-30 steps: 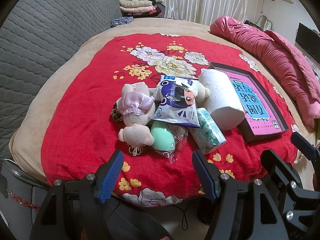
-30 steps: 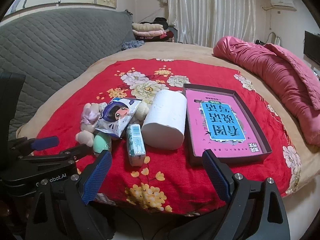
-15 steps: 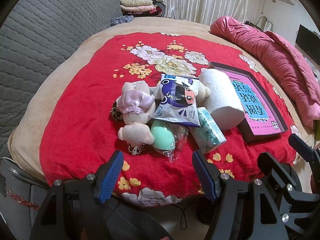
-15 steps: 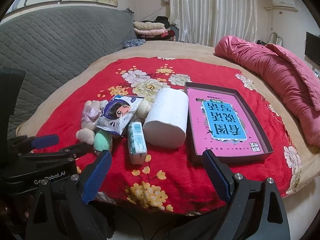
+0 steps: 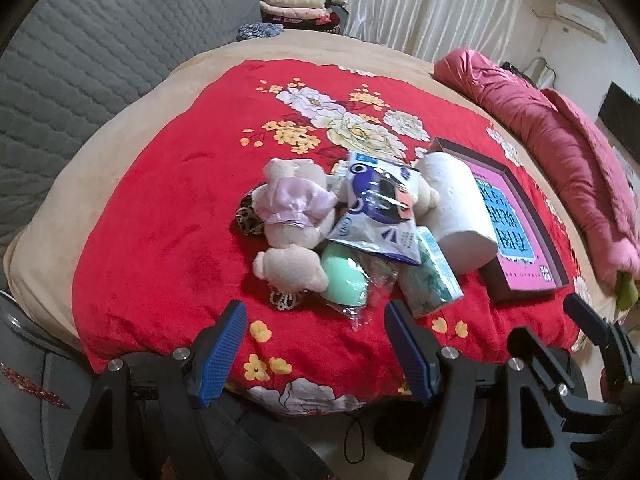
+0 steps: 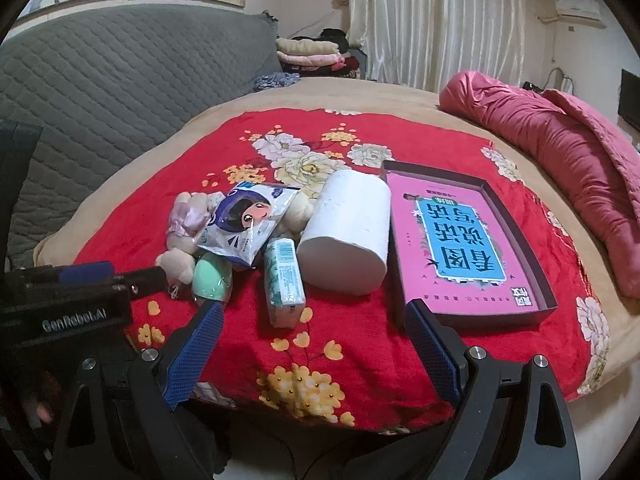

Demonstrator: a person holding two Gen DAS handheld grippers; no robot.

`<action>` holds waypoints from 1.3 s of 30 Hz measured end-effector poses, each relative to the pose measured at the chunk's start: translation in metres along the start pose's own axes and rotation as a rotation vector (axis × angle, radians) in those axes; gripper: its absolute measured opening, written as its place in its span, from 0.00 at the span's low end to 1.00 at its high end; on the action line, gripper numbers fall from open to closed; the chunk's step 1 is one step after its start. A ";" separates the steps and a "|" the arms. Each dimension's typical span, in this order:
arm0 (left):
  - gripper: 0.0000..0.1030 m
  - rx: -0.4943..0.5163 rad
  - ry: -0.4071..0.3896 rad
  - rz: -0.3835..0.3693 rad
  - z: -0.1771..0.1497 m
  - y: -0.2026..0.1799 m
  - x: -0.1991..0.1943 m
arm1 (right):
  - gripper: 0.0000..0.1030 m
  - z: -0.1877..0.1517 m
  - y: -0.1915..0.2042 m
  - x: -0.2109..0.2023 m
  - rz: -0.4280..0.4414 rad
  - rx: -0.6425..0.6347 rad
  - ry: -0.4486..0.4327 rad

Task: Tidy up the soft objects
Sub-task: 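Grasp the plush bunny with the left tool while the right tool grasps the green-white tissue pack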

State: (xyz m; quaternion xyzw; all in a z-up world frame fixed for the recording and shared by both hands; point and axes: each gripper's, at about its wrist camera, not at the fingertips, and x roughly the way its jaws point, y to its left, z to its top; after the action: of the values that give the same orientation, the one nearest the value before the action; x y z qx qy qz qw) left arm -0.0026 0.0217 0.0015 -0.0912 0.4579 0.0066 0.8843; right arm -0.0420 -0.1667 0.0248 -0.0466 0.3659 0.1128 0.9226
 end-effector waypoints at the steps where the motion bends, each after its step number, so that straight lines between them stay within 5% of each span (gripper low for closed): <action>1: 0.68 -0.010 0.002 -0.006 0.001 0.004 0.002 | 0.89 0.000 0.000 0.002 0.005 0.000 0.004; 12: 0.68 -0.094 0.057 -0.046 0.029 0.045 0.044 | 0.89 0.005 -0.001 0.046 0.058 0.024 0.056; 25: 0.63 -0.137 0.088 -0.060 0.043 0.050 0.077 | 0.87 0.004 0.005 0.100 0.080 -0.007 0.125; 30: 0.60 -0.148 0.098 -0.068 0.046 0.053 0.086 | 0.42 0.005 0.008 0.120 0.080 -0.042 0.156; 34: 0.57 -0.135 0.105 -0.073 0.048 0.047 0.091 | 0.26 0.002 0.006 0.125 0.110 -0.051 0.153; 39: 0.42 -0.123 0.109 -0.094 0.048 0.042 0.097 | 0.23 0.003 0.006 0.118 0.126 -0.069 0.135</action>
State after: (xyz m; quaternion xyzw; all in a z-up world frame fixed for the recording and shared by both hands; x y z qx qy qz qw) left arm 0.0885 0.0644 -0.0564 -0.1672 0.4992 -0.0118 0.8501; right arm 0.0420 -0.1403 -0.0540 -0.0630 0.4255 0.1796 0.8847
